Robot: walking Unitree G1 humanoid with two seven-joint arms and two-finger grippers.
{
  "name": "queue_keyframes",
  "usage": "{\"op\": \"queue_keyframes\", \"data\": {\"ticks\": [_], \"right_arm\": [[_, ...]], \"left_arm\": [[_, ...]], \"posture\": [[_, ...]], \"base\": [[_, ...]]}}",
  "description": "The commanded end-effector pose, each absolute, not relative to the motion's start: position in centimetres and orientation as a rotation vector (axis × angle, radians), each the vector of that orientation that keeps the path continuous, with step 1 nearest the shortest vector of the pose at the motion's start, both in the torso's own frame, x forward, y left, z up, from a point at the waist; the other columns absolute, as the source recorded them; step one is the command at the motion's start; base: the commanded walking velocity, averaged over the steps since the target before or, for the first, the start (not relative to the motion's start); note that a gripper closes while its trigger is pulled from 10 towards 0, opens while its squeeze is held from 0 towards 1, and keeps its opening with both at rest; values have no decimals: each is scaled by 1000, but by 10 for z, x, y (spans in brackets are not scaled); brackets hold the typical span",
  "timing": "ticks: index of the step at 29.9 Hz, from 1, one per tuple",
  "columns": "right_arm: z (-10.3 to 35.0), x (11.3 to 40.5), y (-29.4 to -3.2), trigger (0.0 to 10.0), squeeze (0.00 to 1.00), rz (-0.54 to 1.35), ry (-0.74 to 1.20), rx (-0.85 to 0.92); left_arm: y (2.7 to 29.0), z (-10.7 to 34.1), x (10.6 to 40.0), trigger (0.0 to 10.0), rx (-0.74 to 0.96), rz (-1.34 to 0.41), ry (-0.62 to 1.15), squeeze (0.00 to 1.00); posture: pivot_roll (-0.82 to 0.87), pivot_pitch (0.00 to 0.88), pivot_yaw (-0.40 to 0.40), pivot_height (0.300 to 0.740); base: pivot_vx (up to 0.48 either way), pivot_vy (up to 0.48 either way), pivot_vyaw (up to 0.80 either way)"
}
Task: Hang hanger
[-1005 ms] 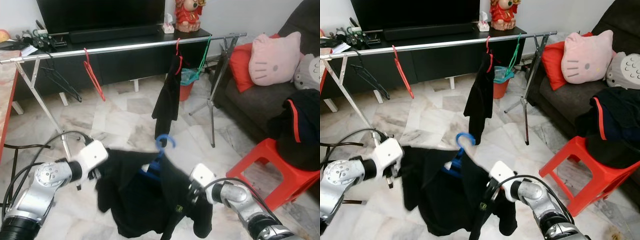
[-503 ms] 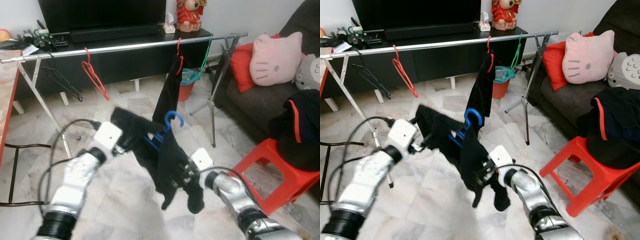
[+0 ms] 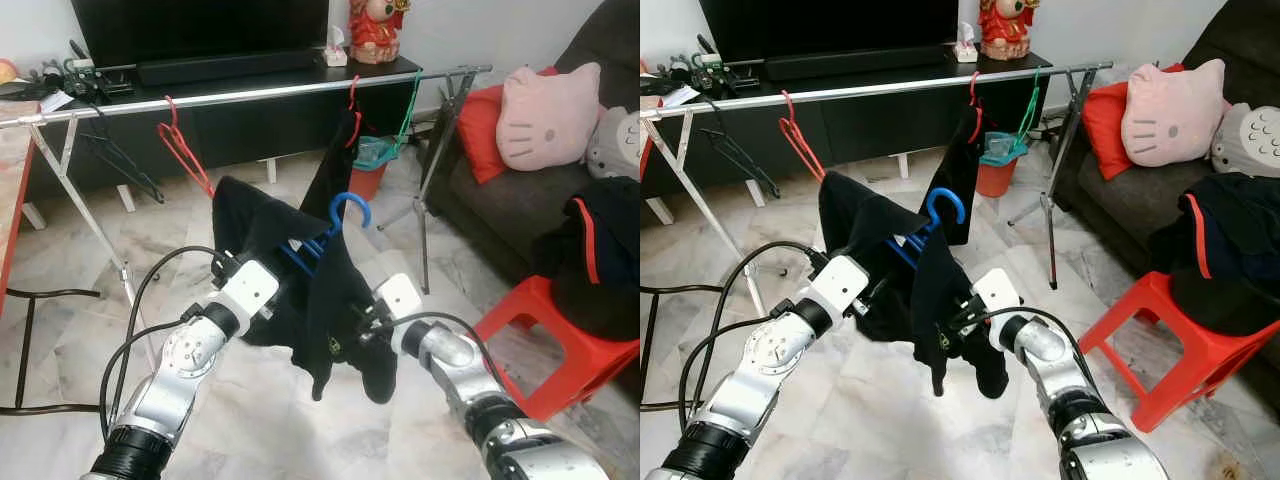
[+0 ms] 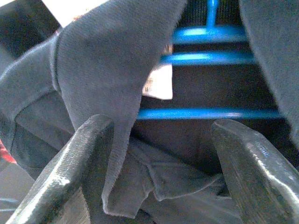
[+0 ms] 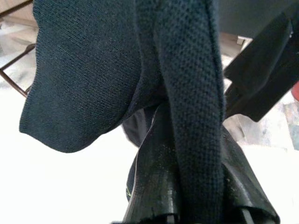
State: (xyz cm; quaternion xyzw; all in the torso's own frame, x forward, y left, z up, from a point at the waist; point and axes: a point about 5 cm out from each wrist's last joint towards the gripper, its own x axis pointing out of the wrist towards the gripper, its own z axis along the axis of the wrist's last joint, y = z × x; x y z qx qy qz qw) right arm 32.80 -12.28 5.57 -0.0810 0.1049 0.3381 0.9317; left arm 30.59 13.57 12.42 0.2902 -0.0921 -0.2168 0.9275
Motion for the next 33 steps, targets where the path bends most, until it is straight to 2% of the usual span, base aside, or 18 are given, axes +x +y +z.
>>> {"op": "queue_keyframes", "data": {"ticks": [1, 8, 12, 22, 23, 24, 33], "right_arm": [[69, 336, -120, 0, 0, 679, 159, -135], [68, 335, -115, 0, 0, 709, 159, -138], [65, 332, -114, 0, 0, 724, 164, -130], [62, 329, -111, 0, 0, 748, 171, -128], [62, 329, -111, 0, 0, 749, 172, -128], [62, 328, -111, 0, 0, 752, 173, -128], [62, 328, -110, 0, 0, 768, 173, -124]], "left_arm": [[140, 121, 308, 10000, 638, -396, -174, 0], [147, 117, 314, 10000, 679, -284, -182, 0], [157, 122, 322, 10000, 649, -151, -190, 0], [159, 120, 328, 10000, 656, -89, -183, 0], [159, 119, 328, 9725, 652, -94, -179, 0], [157, 117, 327, 0, 651, -105, -179, 0], [156, 112, 327, 0, 639, -107, -163, 0]], "posture": [[102, 0, -66, 740], [98, 0, -67, 740], [90, 0, -62, 740], [84, 0, -55, 740], [84, 0, -55, 740], [84, 0, -55, 740], [84, 0, -55, 740]], "base": [[0, 0, 0], [0, 0, 0], [0, 0, 0], [0, 0, 0], [0, 0, 0], [0, 0, 0], [0, 0, 0]]}}
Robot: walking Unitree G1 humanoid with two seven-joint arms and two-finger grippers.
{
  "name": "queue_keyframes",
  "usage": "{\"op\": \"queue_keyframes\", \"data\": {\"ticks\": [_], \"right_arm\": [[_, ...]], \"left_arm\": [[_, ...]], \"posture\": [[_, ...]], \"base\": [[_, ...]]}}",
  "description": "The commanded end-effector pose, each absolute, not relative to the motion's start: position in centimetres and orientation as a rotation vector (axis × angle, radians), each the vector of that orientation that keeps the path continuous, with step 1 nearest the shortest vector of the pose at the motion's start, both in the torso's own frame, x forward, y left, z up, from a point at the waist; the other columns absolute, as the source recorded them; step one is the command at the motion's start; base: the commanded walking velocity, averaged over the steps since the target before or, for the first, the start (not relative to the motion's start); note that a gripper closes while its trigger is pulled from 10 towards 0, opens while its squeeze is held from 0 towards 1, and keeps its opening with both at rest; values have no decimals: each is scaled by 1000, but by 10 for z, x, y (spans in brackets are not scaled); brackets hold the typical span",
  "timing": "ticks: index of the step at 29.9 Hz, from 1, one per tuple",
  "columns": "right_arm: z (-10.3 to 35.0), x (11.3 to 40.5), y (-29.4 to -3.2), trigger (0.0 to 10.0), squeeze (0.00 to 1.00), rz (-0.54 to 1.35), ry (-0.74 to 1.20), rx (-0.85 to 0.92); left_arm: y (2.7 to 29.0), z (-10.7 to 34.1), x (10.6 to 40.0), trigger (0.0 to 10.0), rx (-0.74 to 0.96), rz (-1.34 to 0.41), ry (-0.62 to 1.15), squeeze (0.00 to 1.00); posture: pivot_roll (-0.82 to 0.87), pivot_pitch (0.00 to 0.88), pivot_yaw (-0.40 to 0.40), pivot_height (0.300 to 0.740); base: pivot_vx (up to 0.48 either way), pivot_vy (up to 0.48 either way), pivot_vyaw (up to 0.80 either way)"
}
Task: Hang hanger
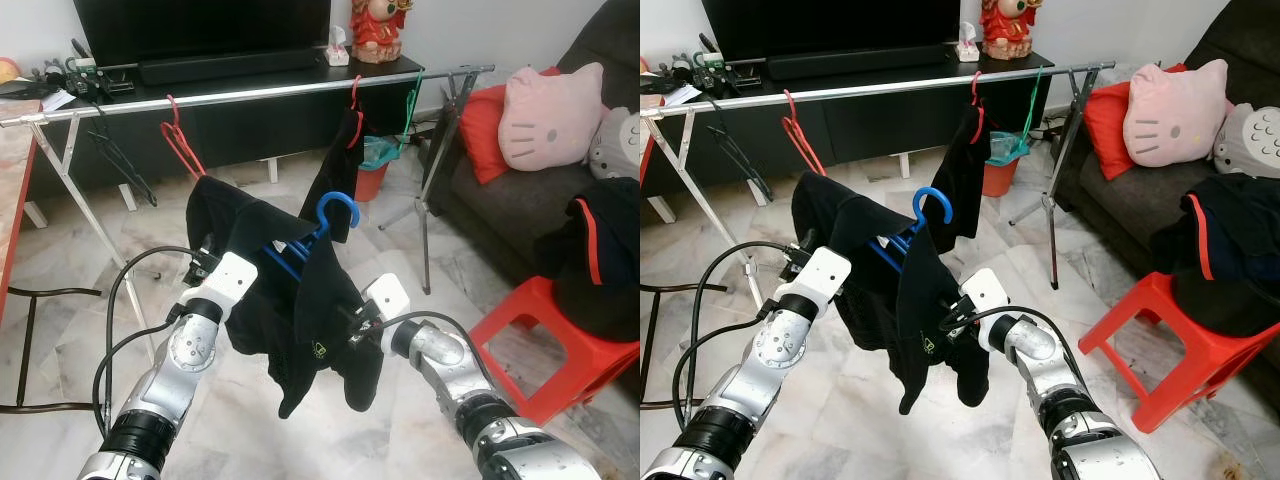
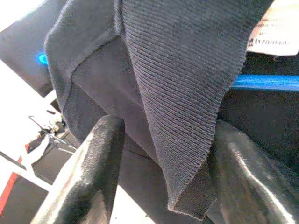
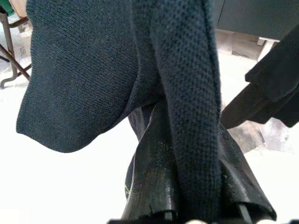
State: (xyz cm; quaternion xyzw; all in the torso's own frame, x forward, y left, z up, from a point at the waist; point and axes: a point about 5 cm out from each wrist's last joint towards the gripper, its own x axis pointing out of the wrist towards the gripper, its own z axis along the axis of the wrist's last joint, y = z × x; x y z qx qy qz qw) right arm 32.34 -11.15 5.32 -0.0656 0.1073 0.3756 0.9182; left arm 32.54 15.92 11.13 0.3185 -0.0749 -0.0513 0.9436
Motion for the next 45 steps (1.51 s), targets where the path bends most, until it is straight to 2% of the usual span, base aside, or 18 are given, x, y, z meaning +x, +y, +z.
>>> {"op": "queue_keyframes", "data": {"ticks": [1, 13, 22, 30, 38, 41, 45], "right_arm": [[62, 328, -110, 0, 0, 771, 174, -124], [60, 326, -110, 0, 0, 790, 180, -133], [46, 316, -117, 0, 0, 831, 242, -251], [44, 314, -121, 0, 0, 833, 246, -260], [40, 309, -134, 0, 0, 887, 280, -420], [37, 305, -143, 0, 0, 947, 308, -549], [37, 304, -147, 0, 0, 969, 317, -567]], "left_arm": [[156, 111, 327, 0, 640, -110, -162, 0], [160, 105, 328, 0, 649, -90, -130, 0], [177, 114, 332, 0, 661, -18, -142, 0], [186, 111, 330, 0, 667, 8, -121, 0], [222, 117, 330, 0, 737, 153, -72, 0], [247, 119, 328, 0, 792, 254, -31, 0], [257, 117, 326, 0, 851, 283, 11, 0]], "posture": [[84, 0, -55, 740], [76, 0, -58, 740], [84, 0, -62, 740], [80, 0, -60, 740], [76, 0, -59, 740], [76, 0, -59, 740], [76, 0, -59, 740]], "base": [[0, 0, 0], [0, 0, 0], [0, 0, 0], [0, 0, 0], [0, 0, 0], [0, 0, 0], [0, 0, 0]]}}
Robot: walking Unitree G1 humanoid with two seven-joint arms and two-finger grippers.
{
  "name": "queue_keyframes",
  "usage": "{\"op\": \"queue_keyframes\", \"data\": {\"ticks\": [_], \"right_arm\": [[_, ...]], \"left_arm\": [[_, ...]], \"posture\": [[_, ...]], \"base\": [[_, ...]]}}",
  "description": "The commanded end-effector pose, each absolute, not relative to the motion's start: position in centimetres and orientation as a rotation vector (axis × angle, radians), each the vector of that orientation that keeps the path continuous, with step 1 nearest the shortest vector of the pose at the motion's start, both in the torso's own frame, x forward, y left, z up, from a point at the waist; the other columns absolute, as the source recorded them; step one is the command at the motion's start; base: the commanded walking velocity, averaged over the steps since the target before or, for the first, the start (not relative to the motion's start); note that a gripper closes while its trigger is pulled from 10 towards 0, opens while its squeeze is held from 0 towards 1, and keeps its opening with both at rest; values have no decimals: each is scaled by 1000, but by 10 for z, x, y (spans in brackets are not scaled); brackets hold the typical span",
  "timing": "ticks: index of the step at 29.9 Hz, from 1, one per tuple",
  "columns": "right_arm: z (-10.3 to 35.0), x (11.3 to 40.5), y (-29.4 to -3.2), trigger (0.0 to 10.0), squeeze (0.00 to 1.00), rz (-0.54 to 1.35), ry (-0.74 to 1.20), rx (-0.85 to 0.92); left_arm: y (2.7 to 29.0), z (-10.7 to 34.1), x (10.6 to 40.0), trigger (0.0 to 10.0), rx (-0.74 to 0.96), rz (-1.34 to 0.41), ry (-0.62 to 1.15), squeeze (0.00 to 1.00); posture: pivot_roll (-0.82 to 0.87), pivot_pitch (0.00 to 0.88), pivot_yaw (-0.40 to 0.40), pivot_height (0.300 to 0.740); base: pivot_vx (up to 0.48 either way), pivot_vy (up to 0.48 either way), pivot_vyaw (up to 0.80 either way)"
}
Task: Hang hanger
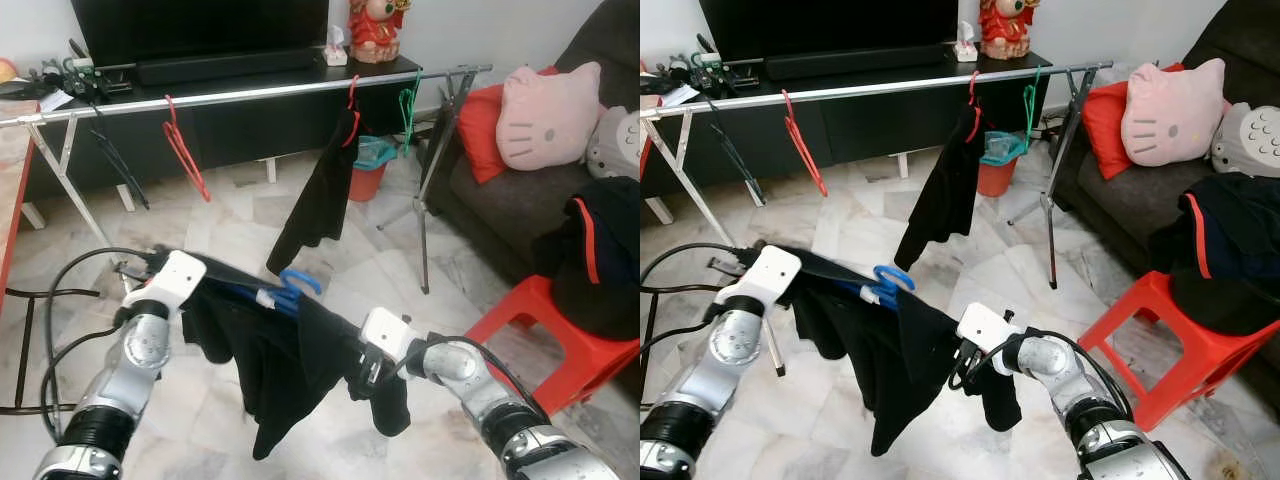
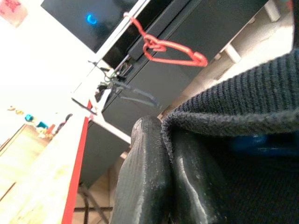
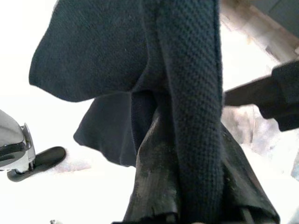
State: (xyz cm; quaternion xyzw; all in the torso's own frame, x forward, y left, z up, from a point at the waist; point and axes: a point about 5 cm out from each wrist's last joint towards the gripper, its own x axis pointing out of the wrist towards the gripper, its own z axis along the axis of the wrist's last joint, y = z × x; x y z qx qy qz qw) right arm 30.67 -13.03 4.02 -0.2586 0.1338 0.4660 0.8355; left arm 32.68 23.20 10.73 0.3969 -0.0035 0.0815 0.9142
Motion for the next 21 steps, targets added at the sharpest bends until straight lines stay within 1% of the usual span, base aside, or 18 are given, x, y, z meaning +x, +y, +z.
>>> {"op": "queue_keyframes", "data": {"ticks": [1, 5, 7, 10, 12, 14, 15, 17, 20, 21], "right_arm": [[38, 304, -148, 0, 0, 973, 315, -562], [45, 306, -152, 0, 0, 994, 294, -558], [50, 305, -157, 0, 0, 1061, 304, -557], [52, 304, -160, 0, 0, 1103, 314, -562], [56, 300, -165, 0, 0, 1184, 346, -515], [56, 299, -167, 0, 0, 1209, 358, -503], [57, 296, -172, 0, 0, 1250, 386, -504], [59, 296, -177, 0, 0, 1259, 401, -487], [62, 295, -183, 0, 0, 1270, 416, -475], [63, 296, -186, 0, 0, 1259, 417, -472]], "left_arm": [[259, 115, 326, 0, 865, 285, 26, 0], [265, 106, 323, 0, 928, 258, 89, 0], [271, 100, 319, 0, 953, 273, 119, 0], [273, 97, 317, 0, 956, 277, 138, 0], [276, 90, 315, 0, 924, 260, 183, 0], [276, 88, 315, 0, 915, 255, 192, 0], [278, 84, 313, 0, 896, 225, 221, 0], [278, 77, 311, 0, 853, 166, 259, 0], [278, 72, 308, 0, 811, 137, 282, 0], [277, 67, 307, 0, 751, 121, 303, 0]], "posture": [[76, 0, -59, 740], [72, 0, -65, 740], [72, 0, -65, 740], [63, 0, -68, 740], [64, 0, -73, 740], [64, 0, -73, 740], [64, 0, -74, 740], [64, 0, -74, 740], [67, 0, -80, 740], [69, 0, -86, 740]], "base": [[0, 0, 0], [0, 0, 0], [0, 0, 0], [0, 0, 0], [0, 0, 0], [0, 0, 0], [0, 0, 0], [0, 0, 0], [0, 0, 0], [0, 0, 0]]}}
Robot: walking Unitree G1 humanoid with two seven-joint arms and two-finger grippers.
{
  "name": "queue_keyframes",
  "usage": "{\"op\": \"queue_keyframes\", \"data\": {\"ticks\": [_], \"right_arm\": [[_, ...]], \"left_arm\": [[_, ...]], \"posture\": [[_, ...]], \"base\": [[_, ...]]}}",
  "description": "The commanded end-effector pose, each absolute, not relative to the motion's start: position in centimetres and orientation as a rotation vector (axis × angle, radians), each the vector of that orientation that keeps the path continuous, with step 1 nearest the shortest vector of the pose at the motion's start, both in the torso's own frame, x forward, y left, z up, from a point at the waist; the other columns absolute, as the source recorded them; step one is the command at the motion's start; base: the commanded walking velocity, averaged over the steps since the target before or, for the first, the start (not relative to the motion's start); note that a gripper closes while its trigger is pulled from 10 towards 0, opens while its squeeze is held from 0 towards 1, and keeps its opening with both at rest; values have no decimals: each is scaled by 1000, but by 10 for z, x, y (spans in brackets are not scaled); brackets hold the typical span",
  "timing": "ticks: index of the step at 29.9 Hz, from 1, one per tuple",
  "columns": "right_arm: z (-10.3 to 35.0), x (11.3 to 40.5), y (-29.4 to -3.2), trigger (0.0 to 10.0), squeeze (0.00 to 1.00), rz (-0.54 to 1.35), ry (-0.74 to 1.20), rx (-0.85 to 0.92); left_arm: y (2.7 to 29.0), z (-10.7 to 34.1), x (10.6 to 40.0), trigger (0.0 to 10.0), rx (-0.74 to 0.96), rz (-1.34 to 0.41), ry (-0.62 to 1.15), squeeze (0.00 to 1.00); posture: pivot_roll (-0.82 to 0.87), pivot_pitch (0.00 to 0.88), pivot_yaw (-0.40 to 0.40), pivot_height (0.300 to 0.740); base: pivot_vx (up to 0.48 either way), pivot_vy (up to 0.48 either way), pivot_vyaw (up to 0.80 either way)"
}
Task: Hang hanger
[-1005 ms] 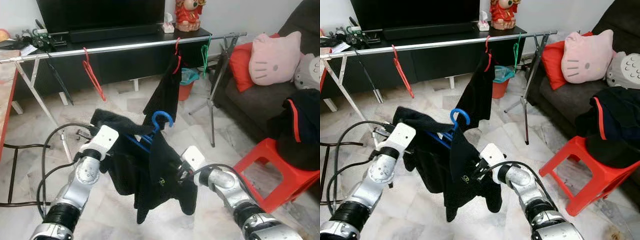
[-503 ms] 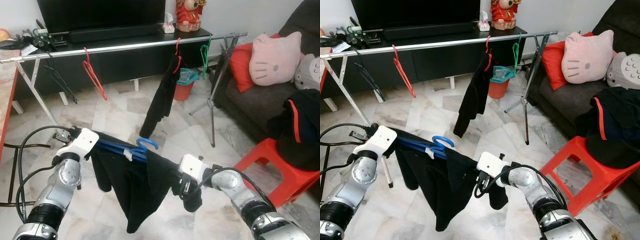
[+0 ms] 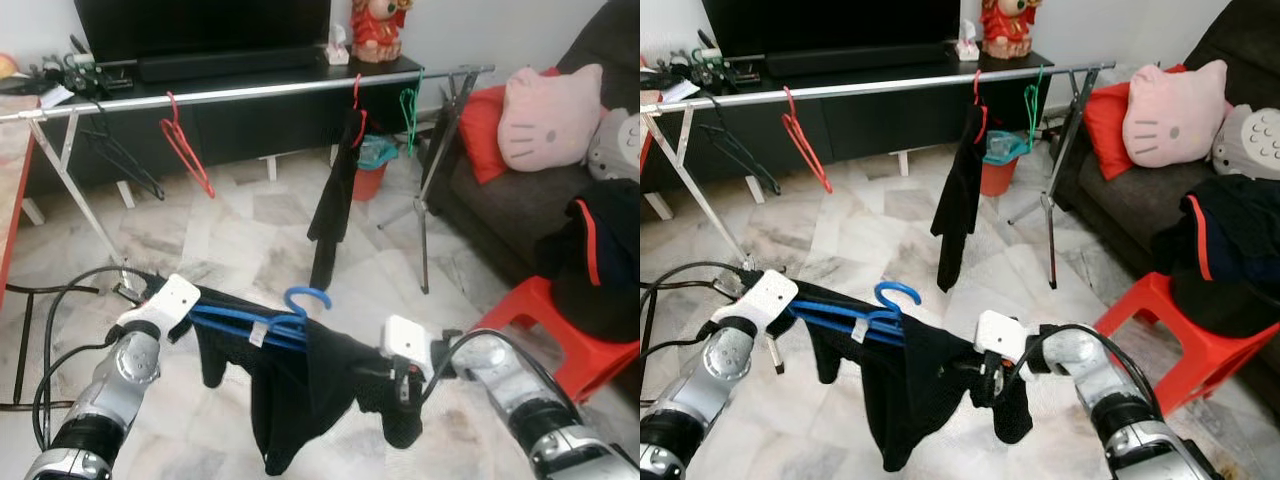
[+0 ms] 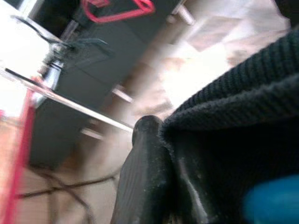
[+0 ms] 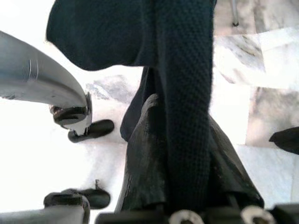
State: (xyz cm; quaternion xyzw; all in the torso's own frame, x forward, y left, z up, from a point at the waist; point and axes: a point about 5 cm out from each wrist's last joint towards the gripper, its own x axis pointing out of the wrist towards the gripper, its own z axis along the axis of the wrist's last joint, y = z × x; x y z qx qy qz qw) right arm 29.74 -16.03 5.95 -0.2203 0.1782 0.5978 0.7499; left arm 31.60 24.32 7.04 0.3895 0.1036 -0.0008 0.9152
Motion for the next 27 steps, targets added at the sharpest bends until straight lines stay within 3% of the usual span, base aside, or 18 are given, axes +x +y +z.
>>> {"op": "queue_keyframes", "data": {"ticks": [1, 9, 12, 15, 16, 17, 20, 21, 27], "right_arm": [[64, 296, -188, 0, 0, 1251, 417, -468], [70, 292, -202, 0, 0, 1289, 462, -443], [69, 292, -207, 0, 0, 1268, 482, -438], [67, 290, -202, 0, 0, 1284, 486, -425], [65, 289, -199, 0, 0, 1294, 491, -422], [64, 288, -197, 0, 0, 1305, 496, -422], [62, 287, -196, 0, 0, 1317, 508, -425], [60, 285, -196, 0, 0, 1331, 525, -437], [55, 282, -196, 0, 0, 1344, 552, -458]], "left_arm": [[276, 64, 305, 0, 706, 108, 317, 0], [272, 46, 292, 0, 570, -38, 396, 0], [254, 39, 284, 0, 345, -210, 382, 0], [252, 39, 283, 157, 278, -201, 367, 0], [252, 41, 285, 8471, 283, -203, 355, 0], [252, 44, 287, 10000, 295, -188, 342, 0], [254, 47, 289, 10000, 294, -167, 324, 0], [255, 52, 292, 10000, 287, -157, 296, 1000], [262, 72, 299, 10000, 261, -127, 203, 1000]], "posture": [[69, 0, -86, 740], [71, 0, -112, 740], [71, 0, -117, 740], [69, 0, -117, 740], [72, 0, -119, 740], [72, 0, -119, 740], [75, 0, -122, 740], [75, 0, -122, 740], [75, 0, -120, 740]], "base": [[0, 0, 0], [0, 0, 0], [0, 0, 0], [0, 0, 0], [0, 0, 0], [0, 0, 0], [0, 0, 0], [0, 0, 0], [0, 0, 0]]}}
